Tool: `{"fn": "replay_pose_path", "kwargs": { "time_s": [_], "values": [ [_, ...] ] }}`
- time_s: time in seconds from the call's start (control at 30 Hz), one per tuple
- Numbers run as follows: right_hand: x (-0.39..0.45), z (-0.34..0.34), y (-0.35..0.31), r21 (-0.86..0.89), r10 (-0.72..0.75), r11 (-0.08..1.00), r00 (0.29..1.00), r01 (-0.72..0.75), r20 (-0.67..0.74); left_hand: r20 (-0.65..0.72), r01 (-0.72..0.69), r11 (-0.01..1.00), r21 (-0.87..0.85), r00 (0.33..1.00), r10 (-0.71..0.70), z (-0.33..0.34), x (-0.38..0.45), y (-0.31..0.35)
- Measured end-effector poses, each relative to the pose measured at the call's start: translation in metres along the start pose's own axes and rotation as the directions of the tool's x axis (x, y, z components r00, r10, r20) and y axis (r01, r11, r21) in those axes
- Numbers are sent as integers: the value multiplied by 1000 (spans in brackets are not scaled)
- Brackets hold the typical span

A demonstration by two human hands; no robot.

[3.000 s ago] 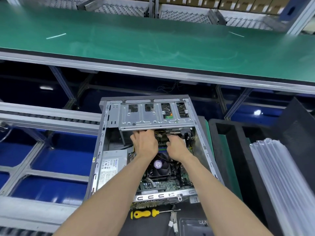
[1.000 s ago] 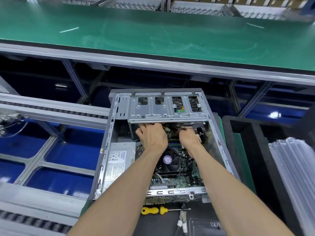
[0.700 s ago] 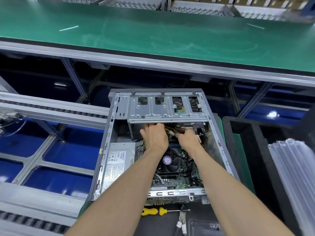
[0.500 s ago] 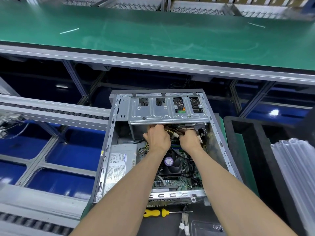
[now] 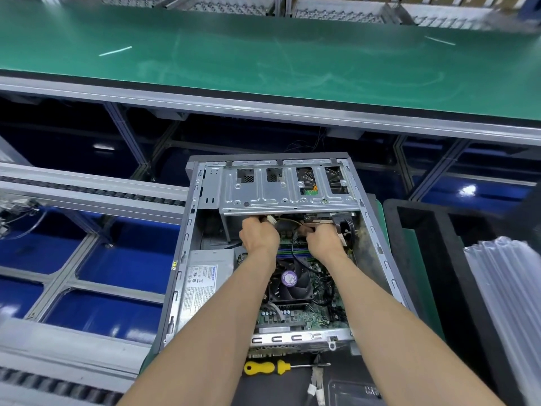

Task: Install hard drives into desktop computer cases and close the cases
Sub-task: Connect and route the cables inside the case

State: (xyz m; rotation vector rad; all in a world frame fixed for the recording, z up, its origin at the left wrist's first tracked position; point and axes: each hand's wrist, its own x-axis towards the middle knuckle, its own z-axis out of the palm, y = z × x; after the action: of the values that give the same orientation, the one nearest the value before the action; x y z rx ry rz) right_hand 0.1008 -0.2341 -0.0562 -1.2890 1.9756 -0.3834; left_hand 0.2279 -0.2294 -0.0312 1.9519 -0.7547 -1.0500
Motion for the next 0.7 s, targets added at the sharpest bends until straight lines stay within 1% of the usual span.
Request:
{"fn": "replay_pose_path", "kwargs": {
  "time_s": [0.2,0.3,0.43,0.57,0.7],
  "values": [
    [1,0,1,36,15,999,1000,-15,4,21,14,999,-32,1000,-13,3,1,-1],
    [2,1,1,34,30,999,1000,-29,-10,22,15,999,-29,1000,-15,4,2,-1],
    [4,3,1,75,35,997,999,-35,5,20,14,1000,-24,1000,-13,5,2,-2],
    [4,5,1,34,49,998,998,-47,-36,12,3,1000,-19,1000,-2,6,3,-4],
    [3,2,-1,10,52,999,999,-51,-13,3,-11,1000,-6,1000,11,6,3,-4]
  ]
}}
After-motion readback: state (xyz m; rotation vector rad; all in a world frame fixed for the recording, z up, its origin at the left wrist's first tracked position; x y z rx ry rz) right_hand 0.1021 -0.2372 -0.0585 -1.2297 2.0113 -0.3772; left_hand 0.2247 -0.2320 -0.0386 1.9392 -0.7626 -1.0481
